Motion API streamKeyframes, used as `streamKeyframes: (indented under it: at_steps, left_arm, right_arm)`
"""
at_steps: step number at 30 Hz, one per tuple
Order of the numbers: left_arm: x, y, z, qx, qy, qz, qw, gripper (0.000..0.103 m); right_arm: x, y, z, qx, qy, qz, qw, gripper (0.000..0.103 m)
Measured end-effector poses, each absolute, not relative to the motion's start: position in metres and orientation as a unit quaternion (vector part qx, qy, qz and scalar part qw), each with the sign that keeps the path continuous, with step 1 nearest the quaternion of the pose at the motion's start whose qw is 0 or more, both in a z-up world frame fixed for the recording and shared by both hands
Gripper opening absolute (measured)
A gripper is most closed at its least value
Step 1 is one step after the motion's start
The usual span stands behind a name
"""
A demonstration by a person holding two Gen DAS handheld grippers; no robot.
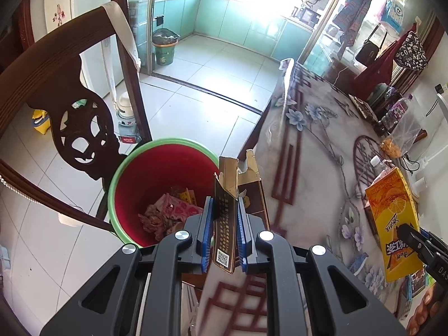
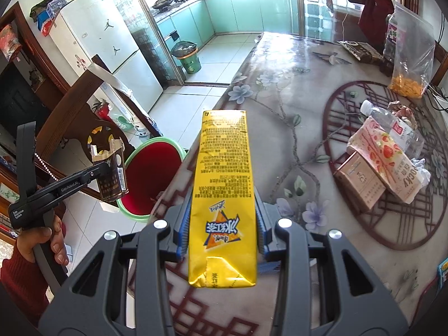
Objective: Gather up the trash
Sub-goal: 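Carry the cigarette pack with the left gripper over the red bin while the right carries the yellow box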
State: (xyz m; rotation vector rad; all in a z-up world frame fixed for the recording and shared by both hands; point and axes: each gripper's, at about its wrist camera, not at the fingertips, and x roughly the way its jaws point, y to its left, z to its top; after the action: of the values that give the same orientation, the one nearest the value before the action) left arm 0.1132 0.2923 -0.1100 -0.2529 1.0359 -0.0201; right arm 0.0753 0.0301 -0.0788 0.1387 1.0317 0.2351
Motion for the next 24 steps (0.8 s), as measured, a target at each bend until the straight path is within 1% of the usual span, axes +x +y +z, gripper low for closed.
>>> streamKeyframes:
  at_steps: [16,24]
  left_arm:
    - [0.112,0.352,-0.132,-0.128,0.514,0.031,0.848,0.013]
    - [0.127,0.362,-0.144,-0.127,0.525,0.033,0.841,0.013]
  right_arm:
    - [0.104,0.099,-0.086,0.034,0.506,0.162,0.846,0.037]
    - [0.122,0.134,-0.084,0.011,0.509,0.185,0.841,0.037]
